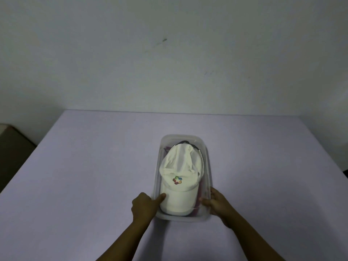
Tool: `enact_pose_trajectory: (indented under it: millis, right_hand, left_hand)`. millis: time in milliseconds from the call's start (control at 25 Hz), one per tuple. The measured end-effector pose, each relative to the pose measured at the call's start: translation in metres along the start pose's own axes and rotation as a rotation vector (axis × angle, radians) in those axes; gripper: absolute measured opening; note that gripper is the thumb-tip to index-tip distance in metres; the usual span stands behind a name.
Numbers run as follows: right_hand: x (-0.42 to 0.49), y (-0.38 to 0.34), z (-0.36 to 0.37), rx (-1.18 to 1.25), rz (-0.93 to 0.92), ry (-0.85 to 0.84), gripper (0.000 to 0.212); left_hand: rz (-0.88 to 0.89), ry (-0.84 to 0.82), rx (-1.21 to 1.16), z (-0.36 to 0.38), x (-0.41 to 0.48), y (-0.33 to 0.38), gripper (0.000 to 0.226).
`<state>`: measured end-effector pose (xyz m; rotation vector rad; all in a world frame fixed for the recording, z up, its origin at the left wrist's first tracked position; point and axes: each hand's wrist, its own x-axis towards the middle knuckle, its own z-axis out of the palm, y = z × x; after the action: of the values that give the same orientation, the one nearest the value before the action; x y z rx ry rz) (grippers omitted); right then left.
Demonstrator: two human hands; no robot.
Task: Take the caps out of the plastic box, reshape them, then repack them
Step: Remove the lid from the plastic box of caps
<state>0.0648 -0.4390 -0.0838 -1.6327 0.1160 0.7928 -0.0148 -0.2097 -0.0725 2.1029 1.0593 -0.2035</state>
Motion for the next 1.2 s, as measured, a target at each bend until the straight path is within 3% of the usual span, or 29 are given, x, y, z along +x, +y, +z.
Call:
enact_pose_trajectory:
  millis: [120, 320, 560, 680, 800, 920, 1040, 1200]
  right_hand:
    - [-0.001, -0.001, 0.002, -0.045, -0.027, -0.003, 0.045]
    - [0.0, -0.005, 0.004, -0.083, -0.03, -0.011, 0.065]
    - [0.005, -0.007, 0.001, -0.022, 0.029, -0.024, 0.046]
    - [0.005, -0.01, -0.002, 0.025, 0.062, -0.053, 0.046]
    - [0.002, -0.011, -0.005, 0.049, 0.072, -0.104, 0.053]
    - [0.003, -0.003, -0.011, 0.168, 0.096, -0.11, 0.063]
    - [-0.004, -0.004, -0.009, 0.16, 0.124, -0.024, 0.064]
    - [-0.027, -0.022, 0.012, -0.272, -0.274, 0.456, 0.031]
  left_hand:
    - [-0.036, -0.027, -0.007, -0.002, -0.003, 0.001, 0.058]
    - [-0.073, -0.109, -0.024, -0.006, -0.004, 0.003, 0.055]
    - [0.012, -0.097, -0.043, -0.016, -0.015, 0.008, 0.05]
    - [-0.002, -0.132, -0.139, -0.017, -0.019, 0.005, 0.045]
    - [-0.034, -0.067, -0.211, -0.013, -0.024, 0.006, 0.043]
    - [-0.09, -0.164, -0.735, -0.011, -0.034, 0.014, 0.038]
    - [-0.073, -0.244, -1.115, -0.015, -0.032, 0.014, 0.056]
    - [-0.026, -0.146, -1.348, -0.063, -0.005, -0.004, 0.027]
